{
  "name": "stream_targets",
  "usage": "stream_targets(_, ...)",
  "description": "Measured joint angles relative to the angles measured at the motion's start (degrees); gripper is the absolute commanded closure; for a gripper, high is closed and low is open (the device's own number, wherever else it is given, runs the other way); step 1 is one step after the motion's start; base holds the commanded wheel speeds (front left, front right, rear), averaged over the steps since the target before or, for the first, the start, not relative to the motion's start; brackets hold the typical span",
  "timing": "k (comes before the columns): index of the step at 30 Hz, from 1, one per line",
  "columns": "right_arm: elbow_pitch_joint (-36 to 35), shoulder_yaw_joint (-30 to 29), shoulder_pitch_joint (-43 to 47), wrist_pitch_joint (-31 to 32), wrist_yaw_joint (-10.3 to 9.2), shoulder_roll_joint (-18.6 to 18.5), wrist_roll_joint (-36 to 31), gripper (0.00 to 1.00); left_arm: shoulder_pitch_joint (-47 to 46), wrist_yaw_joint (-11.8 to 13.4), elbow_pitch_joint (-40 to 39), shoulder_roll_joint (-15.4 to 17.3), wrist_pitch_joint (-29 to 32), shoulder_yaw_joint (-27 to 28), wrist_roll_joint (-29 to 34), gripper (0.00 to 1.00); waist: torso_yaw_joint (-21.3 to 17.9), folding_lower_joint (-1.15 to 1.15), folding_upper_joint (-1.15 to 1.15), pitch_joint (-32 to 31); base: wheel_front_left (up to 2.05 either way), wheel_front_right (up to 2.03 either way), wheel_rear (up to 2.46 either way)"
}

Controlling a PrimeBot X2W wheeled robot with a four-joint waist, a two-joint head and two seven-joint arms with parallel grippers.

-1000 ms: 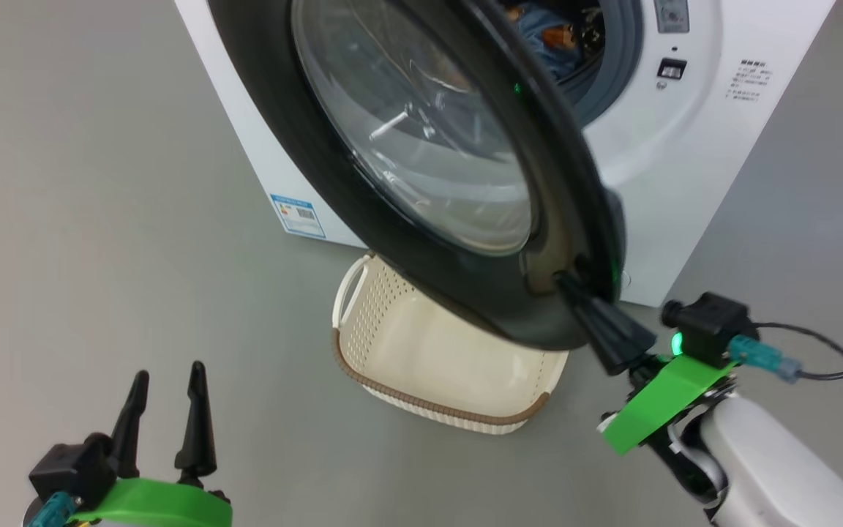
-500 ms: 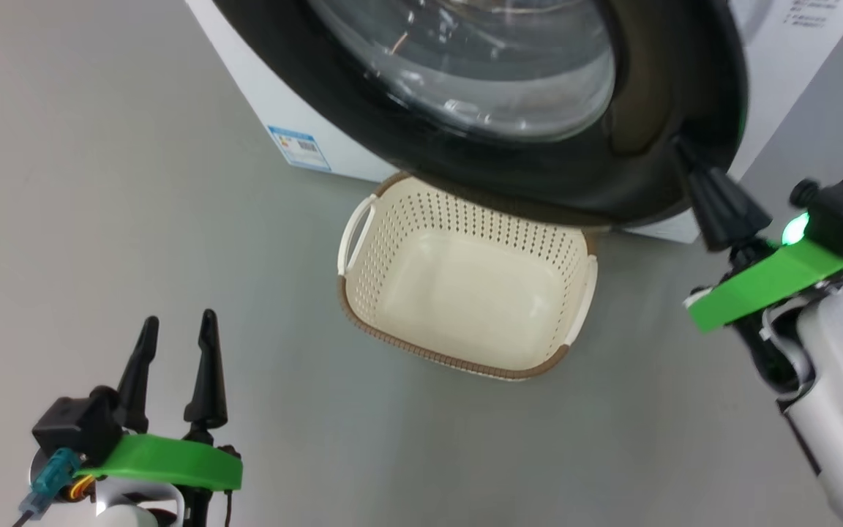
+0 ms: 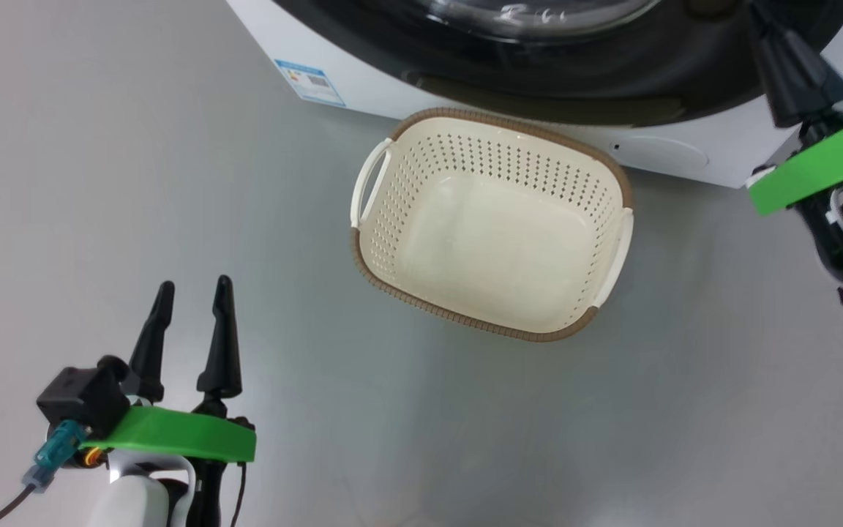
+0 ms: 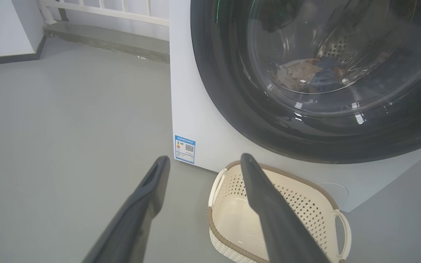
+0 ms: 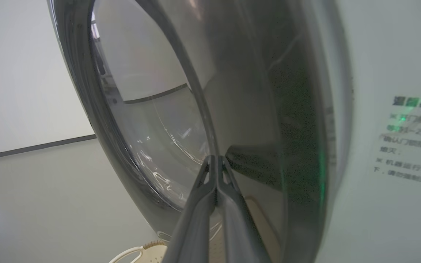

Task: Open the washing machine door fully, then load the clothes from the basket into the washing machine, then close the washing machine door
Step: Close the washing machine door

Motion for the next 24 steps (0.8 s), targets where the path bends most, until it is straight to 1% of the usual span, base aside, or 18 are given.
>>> stream_targets(3,1.7,0.2,-2.7,0.0,0.0,-0.7,0.0,1.0,0.0,0.0,0.0,-0.1,0.0,-0.2,-0.6,0.0,0.5,0.0,0.0,1.0,0.0,0.0,0.0)
stream_targets(6,4.5,-0.8,-5.0,0.0,0.18,-0.7,-1.0,1.0,0.0,0.0,0.0,-0.1,0.0,-0.2,-0.7,0.0,1.0,0.0,0.0,1.6,0.0,0.0,0.0)
stream_targets(11,7.1,-2.1,-6.4,0.0,0.52,0.5,-3.6,1.0,-0.7,0.0,0.0,-0.2,0.0,-0.2,-0.8,0.0,1.5,0.0,0.0,2.0,0.0,0.0,0.0)
stream_targets(17,8.4,-2.4,-6.5,0.0,0.49,1.4,-3.8,1.0,-0.7,0.1,0.1,-0.2,0.0,-0.2,-1.1,0.0,1.4,0.0,0.0,1.4,0.0,0.0,0.0)
stream_targets(24,8.5,-2.4,-6.3,0.0,0.49,1.5,-3.7,1.0,-0.7,0.1,0.2,-0.2,0.0,0.0,-1.1,0.0,0.9,0.0,0.0,0.3,0.0,0.0,0.0)
